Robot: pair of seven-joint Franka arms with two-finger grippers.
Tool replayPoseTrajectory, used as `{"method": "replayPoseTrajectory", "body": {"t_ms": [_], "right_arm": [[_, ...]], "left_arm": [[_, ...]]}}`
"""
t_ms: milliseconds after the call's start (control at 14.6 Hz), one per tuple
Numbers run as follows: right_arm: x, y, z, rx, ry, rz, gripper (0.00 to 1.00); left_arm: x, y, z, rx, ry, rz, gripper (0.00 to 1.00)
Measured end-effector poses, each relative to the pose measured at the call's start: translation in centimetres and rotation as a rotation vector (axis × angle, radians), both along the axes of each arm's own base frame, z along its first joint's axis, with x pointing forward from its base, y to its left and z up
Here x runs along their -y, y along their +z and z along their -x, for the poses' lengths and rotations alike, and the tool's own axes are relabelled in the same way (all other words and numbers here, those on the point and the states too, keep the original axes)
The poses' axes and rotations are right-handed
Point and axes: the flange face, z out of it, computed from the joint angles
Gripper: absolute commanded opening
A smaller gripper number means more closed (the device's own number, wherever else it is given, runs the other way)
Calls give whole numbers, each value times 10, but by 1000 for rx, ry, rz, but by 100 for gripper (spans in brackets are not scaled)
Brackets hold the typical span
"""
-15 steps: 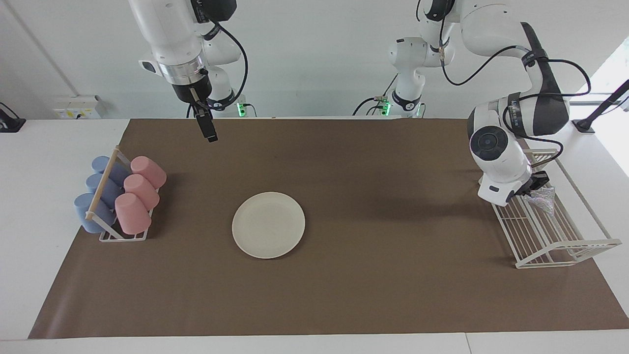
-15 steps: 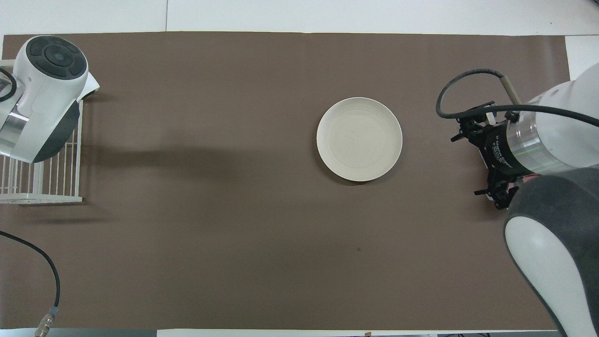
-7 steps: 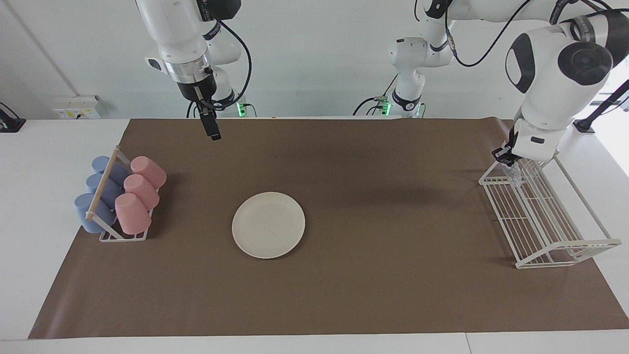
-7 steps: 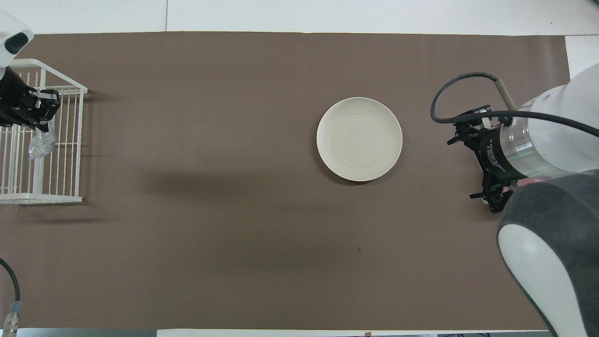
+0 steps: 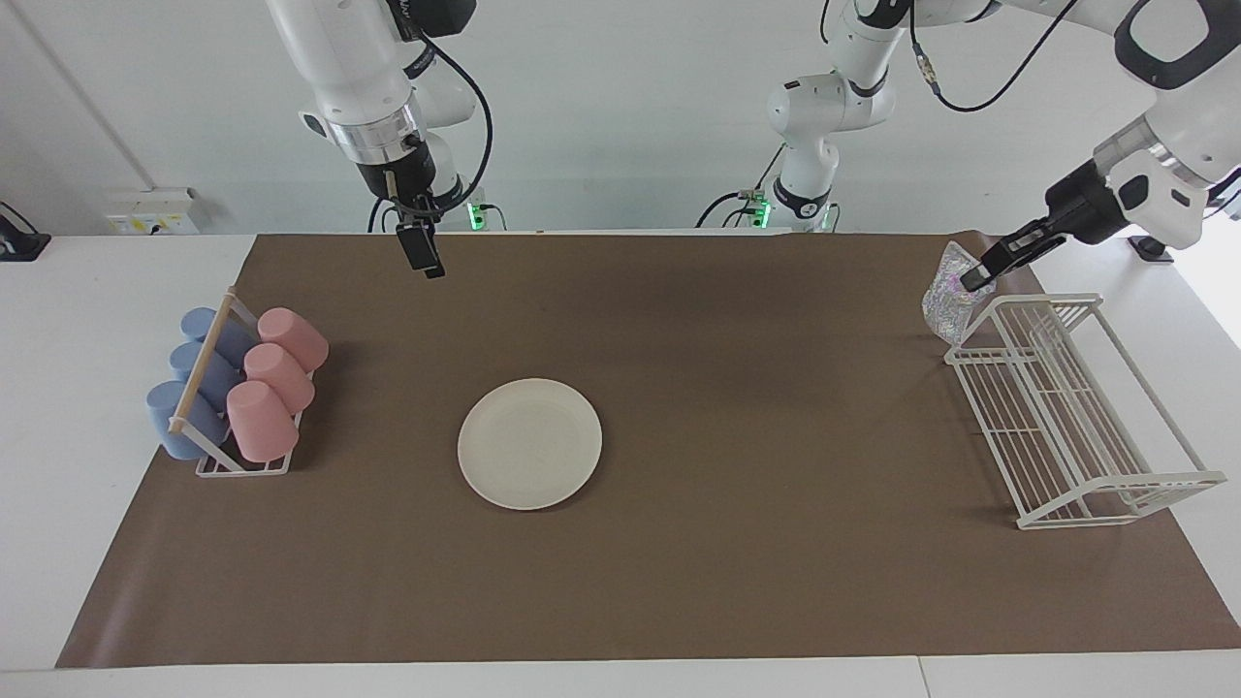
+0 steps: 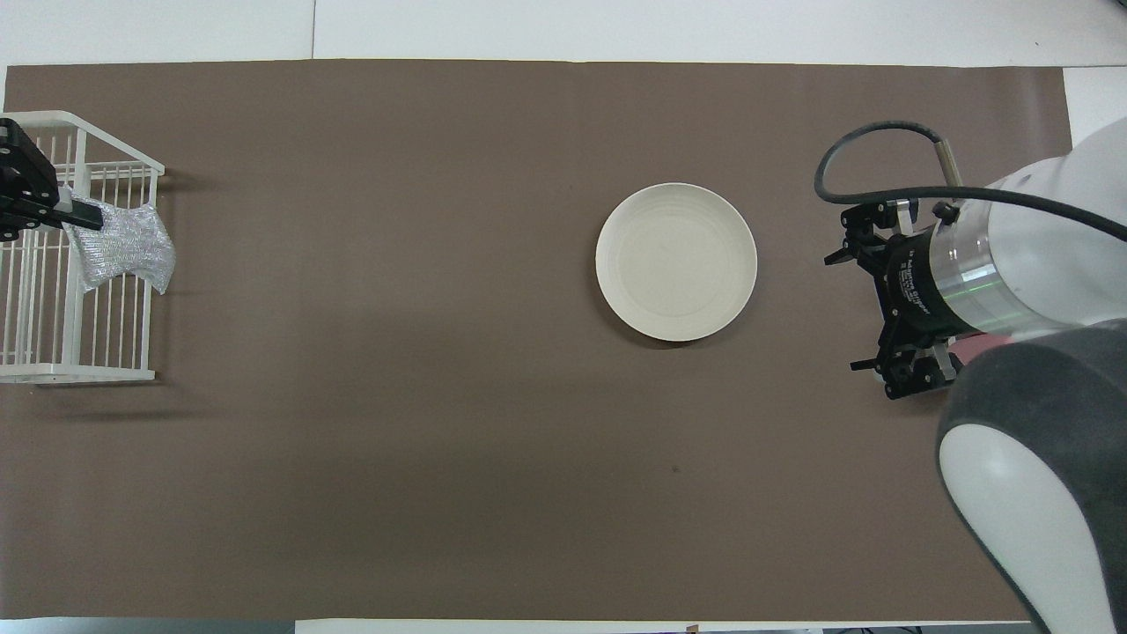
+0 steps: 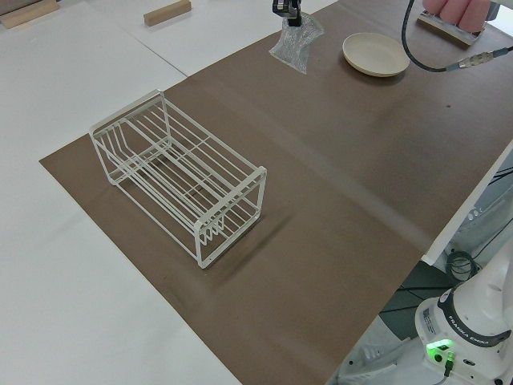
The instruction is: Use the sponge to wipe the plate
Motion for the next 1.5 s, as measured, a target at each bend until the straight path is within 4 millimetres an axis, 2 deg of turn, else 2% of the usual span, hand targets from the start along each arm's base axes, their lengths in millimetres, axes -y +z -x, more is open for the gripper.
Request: {"method": "replayPoseTrajectory", "body": {"t_ms": [137, 205, 410, 615, 752, 1026, 1231, 1368, 1504], "right_arm": [[-27, 2, 6, 15, -29, -7, 100], [-43, 2, 10, 24, -38, -10, 100], [-74, 3, 16, 55, -71, -26, 100], [-83, 3, 14, 96, -99, -45, 100], [-90, 1, 12, 112, -123, -52, 100], [-129, -3, 28, 103, -139, -59, 100], [-133, -3, 30, 98, -154, -66, 100], [-151, -4, 38, 108, -141, -95, 100], [-172, -15, 52, 114, -119, -110, 100]], "left_arm": [[-8, -5, 8, -7, 45, 146, 0], [-3, -14, 13, -6, 66, 217, 0], [27, -58, 47, 4, 65, 422, 0], [55, -103, 88, 20, 15, 594, 0], [83, -122, 101, 32, -28, 683, 0], [134, -154, 119, 54, -100, 845, 0], [186, -163, 130, 96, -114, 904, 0], [217, -167, 140, 127, -122, 914, 0], [225, -177, 155, 159, -148, 931, 0]]}}
